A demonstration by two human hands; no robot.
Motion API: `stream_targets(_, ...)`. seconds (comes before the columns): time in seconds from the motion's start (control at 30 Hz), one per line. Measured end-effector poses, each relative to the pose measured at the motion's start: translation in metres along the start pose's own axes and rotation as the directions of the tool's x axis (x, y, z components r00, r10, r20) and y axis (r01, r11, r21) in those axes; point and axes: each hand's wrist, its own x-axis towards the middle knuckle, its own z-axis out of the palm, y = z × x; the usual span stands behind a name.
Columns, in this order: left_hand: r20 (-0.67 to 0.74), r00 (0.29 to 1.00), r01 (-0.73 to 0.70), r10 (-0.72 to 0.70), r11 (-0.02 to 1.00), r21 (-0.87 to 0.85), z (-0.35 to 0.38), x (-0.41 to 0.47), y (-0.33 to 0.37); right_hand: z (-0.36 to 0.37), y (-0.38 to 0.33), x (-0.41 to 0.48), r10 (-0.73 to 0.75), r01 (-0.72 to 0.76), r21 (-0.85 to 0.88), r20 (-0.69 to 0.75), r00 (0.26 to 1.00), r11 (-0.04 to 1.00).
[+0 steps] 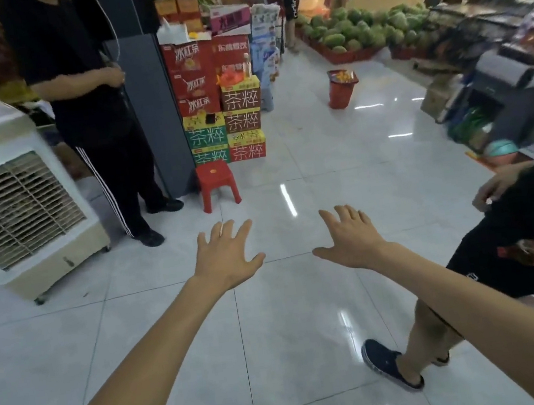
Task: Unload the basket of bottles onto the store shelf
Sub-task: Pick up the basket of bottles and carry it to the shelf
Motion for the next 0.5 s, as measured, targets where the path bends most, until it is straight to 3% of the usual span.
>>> stream_targets(0.5,0.021,0.996,-0.084,0.083,0.992,0.097,-0.045,0.336,0.050,-0.040,0.163,0.269,0.150,-0.150,0.091,0.010,0.989,0.984)
